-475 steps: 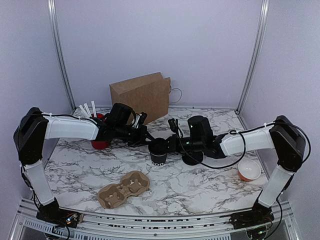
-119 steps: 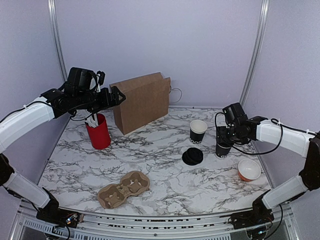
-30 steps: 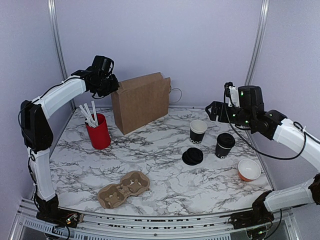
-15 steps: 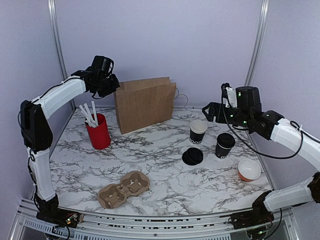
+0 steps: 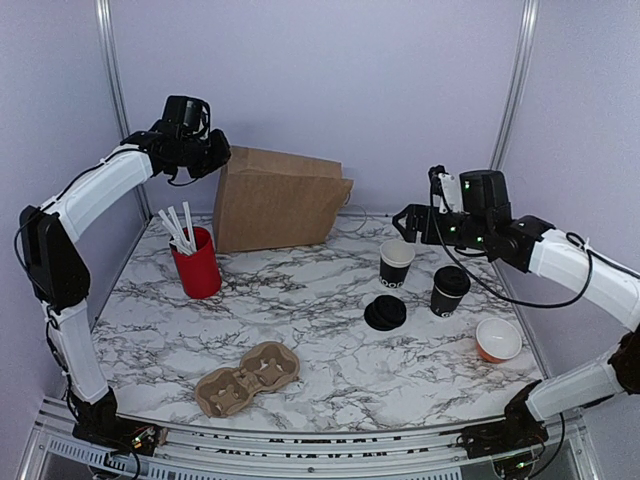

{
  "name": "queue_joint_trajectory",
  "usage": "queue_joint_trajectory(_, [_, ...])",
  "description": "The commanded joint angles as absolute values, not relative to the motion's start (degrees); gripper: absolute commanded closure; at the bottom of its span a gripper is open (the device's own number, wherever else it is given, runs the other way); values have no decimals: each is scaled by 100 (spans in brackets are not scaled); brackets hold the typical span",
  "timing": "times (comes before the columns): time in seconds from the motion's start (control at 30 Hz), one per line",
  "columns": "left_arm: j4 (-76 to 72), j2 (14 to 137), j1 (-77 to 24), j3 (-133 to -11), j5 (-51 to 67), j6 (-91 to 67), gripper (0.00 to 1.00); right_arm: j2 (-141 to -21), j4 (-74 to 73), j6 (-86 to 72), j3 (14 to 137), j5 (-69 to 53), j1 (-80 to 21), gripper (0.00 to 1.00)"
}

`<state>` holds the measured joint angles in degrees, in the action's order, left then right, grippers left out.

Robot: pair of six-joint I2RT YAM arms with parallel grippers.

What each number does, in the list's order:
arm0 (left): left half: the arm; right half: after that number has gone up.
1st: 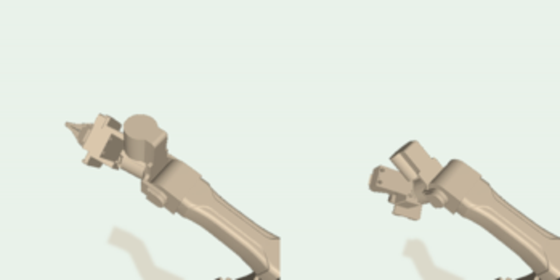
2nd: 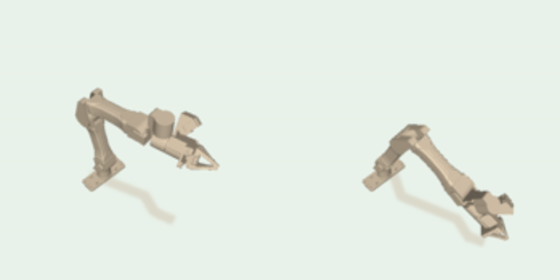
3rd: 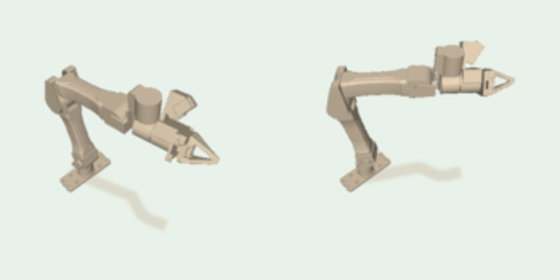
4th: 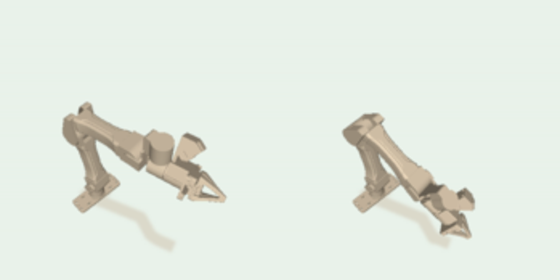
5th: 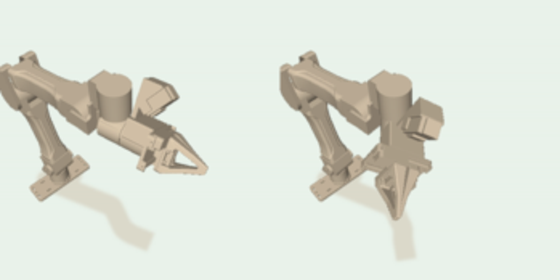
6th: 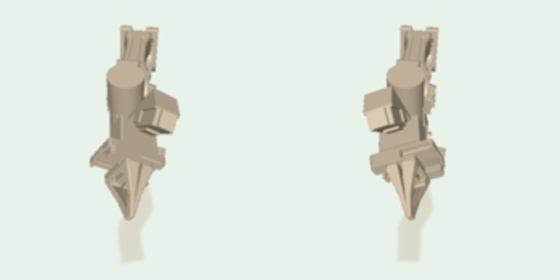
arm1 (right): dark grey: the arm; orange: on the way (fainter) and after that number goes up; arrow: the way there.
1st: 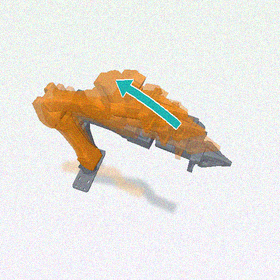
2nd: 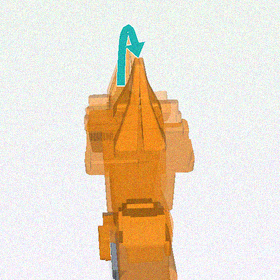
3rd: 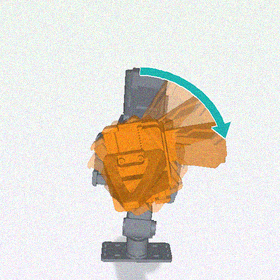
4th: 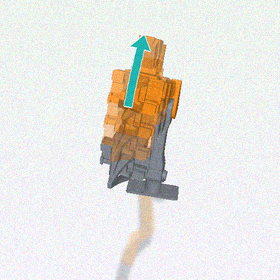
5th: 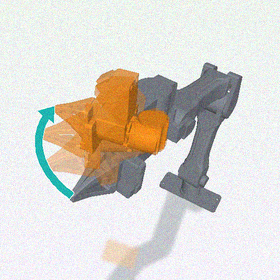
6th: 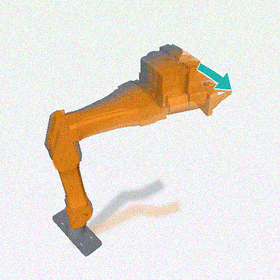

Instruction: Pack the takeout coffee

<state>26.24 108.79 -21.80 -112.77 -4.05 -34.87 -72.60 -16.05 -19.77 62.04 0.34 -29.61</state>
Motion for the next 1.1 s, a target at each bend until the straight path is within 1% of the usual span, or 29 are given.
queue_joint_trajectory(0.0, [2354, 10496, -2050, -11634, 370, -3386, 100, -7400, -1264, -1812, 6539, -373, -2756, 5])
queue_joint_trajectory(0.23, [2363, 10357, -1968, -11976, 1119, -3500, 100, -7605, -680, -1479, 6384, -1320, -2461, 5])
queue_joint_trajectory(0.43, [2364, 10203, -1948, -12162, 1389, -3583, 100, -7876, -50, -1142, 6236, -1396, -2356, 5])
queue_joint_trajectory(0.73, [2386, 10164, -1926, -12126, 1617, -3616, 100, -9015, 601, -1111, 6795, -2314, -2381, 8])
queue_joint_trajectory(0.83, [2389, 10154, -1920, -12160, 1712, -3663, 100, -9253, 745, -923, 6953, -2369, -2442, 8])
queue_joint_trajectory(1.0, [2388, 10133, -1903, -12255, 1934, -3804, 100, -9568, 576, -686, 7068, -2320, -2362, 8])
queue_joint_trajectory(1.07, [2376, 10113, -1901, -12261, 2012, -3855, 100, -9688, 626, -694, 7050, -2377, -2340, 11])
